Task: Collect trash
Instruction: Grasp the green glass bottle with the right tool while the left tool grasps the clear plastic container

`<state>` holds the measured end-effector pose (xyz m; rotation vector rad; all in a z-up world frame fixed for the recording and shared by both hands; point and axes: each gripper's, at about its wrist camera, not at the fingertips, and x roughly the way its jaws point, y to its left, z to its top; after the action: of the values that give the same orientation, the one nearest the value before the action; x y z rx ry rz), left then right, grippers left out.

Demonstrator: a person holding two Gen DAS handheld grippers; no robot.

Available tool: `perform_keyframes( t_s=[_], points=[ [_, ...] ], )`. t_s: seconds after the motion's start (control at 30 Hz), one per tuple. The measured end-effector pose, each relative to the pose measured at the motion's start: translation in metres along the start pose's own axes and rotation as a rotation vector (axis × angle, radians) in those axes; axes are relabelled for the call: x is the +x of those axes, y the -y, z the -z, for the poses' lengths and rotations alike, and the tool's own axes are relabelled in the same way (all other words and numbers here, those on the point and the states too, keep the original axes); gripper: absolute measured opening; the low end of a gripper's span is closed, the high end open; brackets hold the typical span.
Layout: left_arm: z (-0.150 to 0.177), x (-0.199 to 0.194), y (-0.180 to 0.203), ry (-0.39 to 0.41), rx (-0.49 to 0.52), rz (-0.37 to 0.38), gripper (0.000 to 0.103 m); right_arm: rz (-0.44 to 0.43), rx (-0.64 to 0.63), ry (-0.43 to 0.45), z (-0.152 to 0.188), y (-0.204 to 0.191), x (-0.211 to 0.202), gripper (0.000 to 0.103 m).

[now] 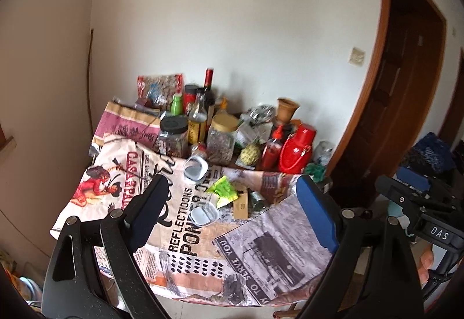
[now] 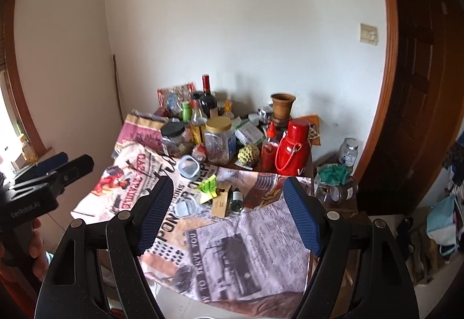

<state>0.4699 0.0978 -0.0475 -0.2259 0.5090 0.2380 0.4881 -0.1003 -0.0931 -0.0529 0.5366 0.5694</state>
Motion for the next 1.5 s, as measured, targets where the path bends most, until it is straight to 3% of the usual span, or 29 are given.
perform_keyframes(
  t_s=[0.27,0.43,0.57,0.83,1.07,1.3,1.4,1.5],
  points=[
    [-0.006,0.083,-0.035,-0.135,-0.024,-0.056,0.090,0.001,0.076,-0.109,-0.004,0.023,0.070,0.075],
    [-0.017,0.138,-0.064,-0.206,0.048,-0.094,0.090,0.061,0.146,-0.158,-0.009,0.024,0.117,0.075],
    [-0.019,0.186,-0.092,-0.279,0.054,-0.082,0.090,0.076,0.222,-0.209,-0.006,0.025,0.163,0.075],
    [0.035,0.283,-0.118,-0.518,0.045,-0.044,0.089,0.102,0.268,-0.373,0.022,0.035,0.257,0.075],
    [0.078,0.330,-0.117,-0.654,0.038,0.004,0.084,0.110,0.302,-0.492,0.055,0.047,0.311,0.075],
    [0.094,0.352,-0.120,-0.696,0.028,0.006,0.058,0.094,0.366,-0.577,0.081,0.056,0.343,0.074],
    [0.100,0.357,-0.122,-0.722,0.011,0.021,0.045,0.084,0.363,-0.582,0.085,0.055,0.347,0.063],
    [0.101,0.357,-0.120,-0.717,0.022,0.027,0.041,0.074,0.348,-0.577,0.084,0.051,0.350,0.050]
  ],
)
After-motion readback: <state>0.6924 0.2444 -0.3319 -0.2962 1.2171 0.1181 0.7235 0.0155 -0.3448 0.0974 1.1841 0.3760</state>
